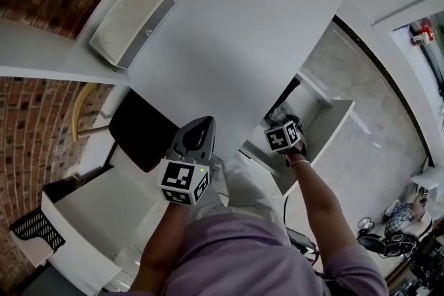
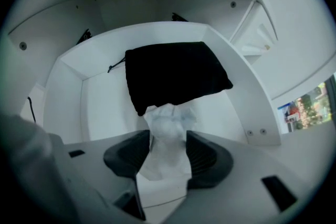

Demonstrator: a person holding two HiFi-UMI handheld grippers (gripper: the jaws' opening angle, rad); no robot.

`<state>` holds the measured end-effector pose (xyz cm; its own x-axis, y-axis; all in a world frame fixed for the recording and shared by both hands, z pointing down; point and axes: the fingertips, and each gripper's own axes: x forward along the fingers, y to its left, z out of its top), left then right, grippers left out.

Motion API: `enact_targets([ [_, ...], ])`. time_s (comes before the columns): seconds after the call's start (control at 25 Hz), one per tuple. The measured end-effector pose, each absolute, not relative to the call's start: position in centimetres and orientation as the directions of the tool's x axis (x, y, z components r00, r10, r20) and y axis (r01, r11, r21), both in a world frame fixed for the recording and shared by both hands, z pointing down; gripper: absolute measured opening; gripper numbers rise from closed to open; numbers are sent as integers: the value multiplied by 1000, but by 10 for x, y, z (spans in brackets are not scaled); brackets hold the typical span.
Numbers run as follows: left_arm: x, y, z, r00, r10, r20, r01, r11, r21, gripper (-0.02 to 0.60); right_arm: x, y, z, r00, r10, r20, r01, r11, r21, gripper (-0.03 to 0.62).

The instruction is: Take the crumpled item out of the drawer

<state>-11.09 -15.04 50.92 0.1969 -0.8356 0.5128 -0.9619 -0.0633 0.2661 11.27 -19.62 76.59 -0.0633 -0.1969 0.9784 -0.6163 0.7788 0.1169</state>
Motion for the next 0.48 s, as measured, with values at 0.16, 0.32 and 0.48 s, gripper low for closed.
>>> enact_targets([
  [0.16,-112,-150,508,195,-839,509,-963,-64,263,2,113,-196,770,-43,-201,979,-600,789,136,204],
  [0.32,-112,-150,506,193,-840,507,-962,-62,264,2,114,-195,771,-22,-223,975,-573,802,170,175],
  [0.48,-112,-148,506,199,-841,504,-962,-69,265,2,112,-190,769,-23,-227,974,-547,818,178,137],
])
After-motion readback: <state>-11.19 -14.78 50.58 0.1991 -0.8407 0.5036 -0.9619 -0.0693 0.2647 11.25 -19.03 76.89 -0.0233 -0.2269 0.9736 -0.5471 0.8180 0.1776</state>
